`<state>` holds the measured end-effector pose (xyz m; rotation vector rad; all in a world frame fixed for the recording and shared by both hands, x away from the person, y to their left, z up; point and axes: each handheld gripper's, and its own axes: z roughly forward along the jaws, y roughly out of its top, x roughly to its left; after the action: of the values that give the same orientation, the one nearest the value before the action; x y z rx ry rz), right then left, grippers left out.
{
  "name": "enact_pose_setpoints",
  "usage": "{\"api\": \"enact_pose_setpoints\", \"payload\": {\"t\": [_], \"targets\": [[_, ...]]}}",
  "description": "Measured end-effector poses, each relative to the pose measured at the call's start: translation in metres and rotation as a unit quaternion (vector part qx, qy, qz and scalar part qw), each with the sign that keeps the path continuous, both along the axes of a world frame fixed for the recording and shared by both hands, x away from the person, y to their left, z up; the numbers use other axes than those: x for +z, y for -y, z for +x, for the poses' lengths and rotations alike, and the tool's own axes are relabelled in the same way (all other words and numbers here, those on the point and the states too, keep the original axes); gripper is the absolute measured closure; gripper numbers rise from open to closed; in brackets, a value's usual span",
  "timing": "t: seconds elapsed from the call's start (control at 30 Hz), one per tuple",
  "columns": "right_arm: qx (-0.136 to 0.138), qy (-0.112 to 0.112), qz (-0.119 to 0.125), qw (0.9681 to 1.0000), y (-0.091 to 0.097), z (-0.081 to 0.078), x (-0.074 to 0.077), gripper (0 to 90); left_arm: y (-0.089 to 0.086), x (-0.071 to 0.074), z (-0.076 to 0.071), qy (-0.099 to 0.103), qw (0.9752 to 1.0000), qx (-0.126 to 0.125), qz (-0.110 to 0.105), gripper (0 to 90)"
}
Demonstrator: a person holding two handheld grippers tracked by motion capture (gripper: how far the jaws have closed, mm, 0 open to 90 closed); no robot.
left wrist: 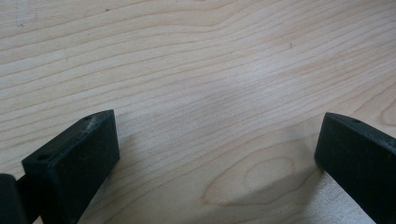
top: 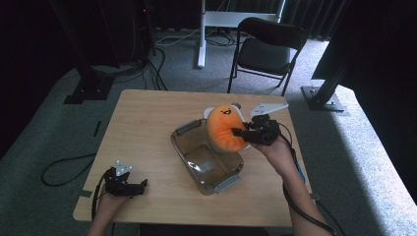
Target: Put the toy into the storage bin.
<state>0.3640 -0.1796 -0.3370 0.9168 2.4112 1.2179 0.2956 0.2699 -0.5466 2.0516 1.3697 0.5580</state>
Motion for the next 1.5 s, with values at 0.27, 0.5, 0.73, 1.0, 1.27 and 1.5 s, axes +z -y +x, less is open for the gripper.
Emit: {"api": "enact_pose_setpoints", "payload": {"t": [0.27,0.5,0.73,1.0,1.27,1.5], "targets": [[0.029,-0.004,-0.006,0.9996,-0.016,-0.007,-0.004,67.5,0.0,0.0,0.0,0.0,1.0,0.0,0.0,0.3],[0.06,-0.014,-0.005,0.9981,-0.028,-0.012,-0.01,67.4,0.0,0.0,0.0,0.0,1.0,0.0,0.0,0.3],[0.076,-0.016,-0.02,0.9968,-0.037,-0.019,-0.016,67.3,0.0,0.0,0.0,0.0,1.0,0.0,0.0,0.3],[0.094,-0.03,-0.033,0.9946,-0.045,-0.024,-0.032,67.2,0.0,0.0,0.0,0.0,1.0,0.0,0.0,0.3],[0.104,-0.05,-0.052,0.9919,-0.052,-0.026,-0.049,66.6,0.0,0.0,0.0,0.0,1.0,0.001,-0.001,0.3],[0.102,-0.054,-0.057,0.9918,-0.052,-0.025,-0.055,66.6,0.0,0.0,0.0,0.0,1.0,0.001,-0.001,0.2]]}}
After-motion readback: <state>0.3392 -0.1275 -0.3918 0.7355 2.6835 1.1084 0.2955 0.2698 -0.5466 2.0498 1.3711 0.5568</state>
